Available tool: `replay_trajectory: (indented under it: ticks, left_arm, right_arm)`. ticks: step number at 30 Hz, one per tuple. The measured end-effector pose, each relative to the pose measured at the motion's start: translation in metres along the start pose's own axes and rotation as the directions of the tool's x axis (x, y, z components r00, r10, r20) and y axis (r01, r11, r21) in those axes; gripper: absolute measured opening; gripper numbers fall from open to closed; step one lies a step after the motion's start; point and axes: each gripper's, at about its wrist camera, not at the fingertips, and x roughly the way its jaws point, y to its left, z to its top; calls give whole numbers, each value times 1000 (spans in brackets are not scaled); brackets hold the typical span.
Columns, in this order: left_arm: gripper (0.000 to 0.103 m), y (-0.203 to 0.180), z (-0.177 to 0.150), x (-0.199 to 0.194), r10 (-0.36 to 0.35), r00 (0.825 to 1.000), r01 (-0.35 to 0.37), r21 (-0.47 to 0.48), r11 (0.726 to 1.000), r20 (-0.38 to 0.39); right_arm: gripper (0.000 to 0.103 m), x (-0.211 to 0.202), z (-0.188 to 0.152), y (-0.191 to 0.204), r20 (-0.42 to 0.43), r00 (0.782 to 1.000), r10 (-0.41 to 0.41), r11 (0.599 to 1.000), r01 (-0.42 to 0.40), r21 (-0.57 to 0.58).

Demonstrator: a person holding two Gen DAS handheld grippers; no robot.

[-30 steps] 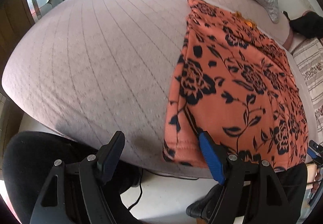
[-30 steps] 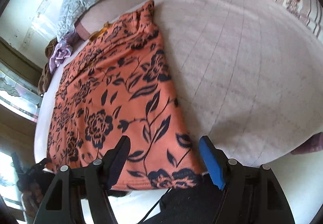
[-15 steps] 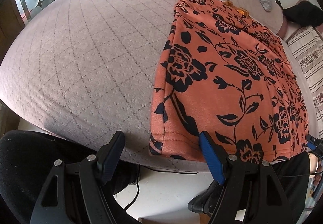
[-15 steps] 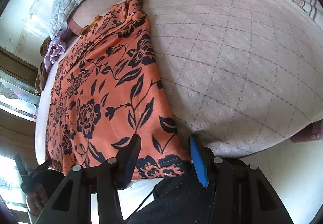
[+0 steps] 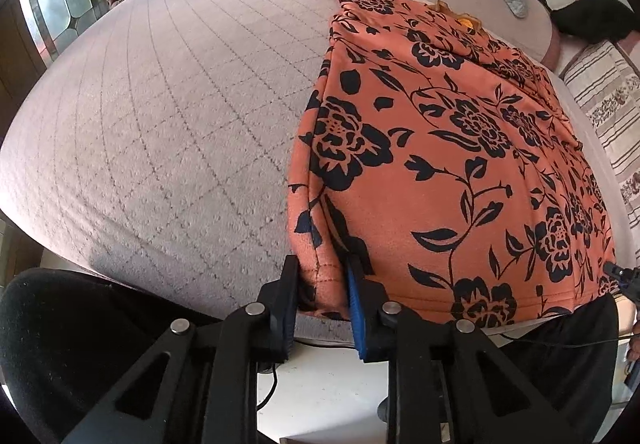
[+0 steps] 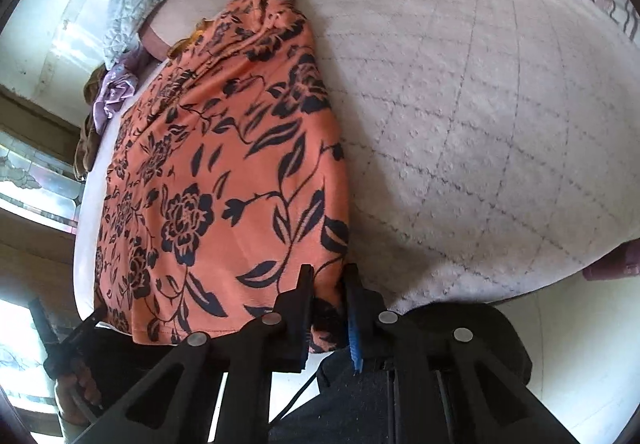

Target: Fold small clothes

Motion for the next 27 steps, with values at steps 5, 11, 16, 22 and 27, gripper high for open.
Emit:
replay_trajectory:
  ticks: [5,11,16,22,27]
  left_arm:
    - [24,1,-1,1,-5,1000,5,-3,1000,4]
    - [24,0,0,2,1,1000,-1,3,1000,5]
    - [17,-4,0,2,2,1000,-2,24,1000,8]
    - [15,-7,0,4,15,1000,-16,43,999,11]
    - [11,-8,-1,3,12,1000,-13,49,999,14]
  right_arm:
    - [16,3,2,-2,-5,1000,5,1000,-5,2]
    - [13,2,2,-3,-11,1000,-14,1000,14,-7]
    - [13,1,3,0,-12,1000,-13,1000,13,-4]
    - [16,4,3,-4,-18,1000,9,1000,-9,-4]
    - [15,2,0,-5,-20,1000,12,1000,-13,-11]
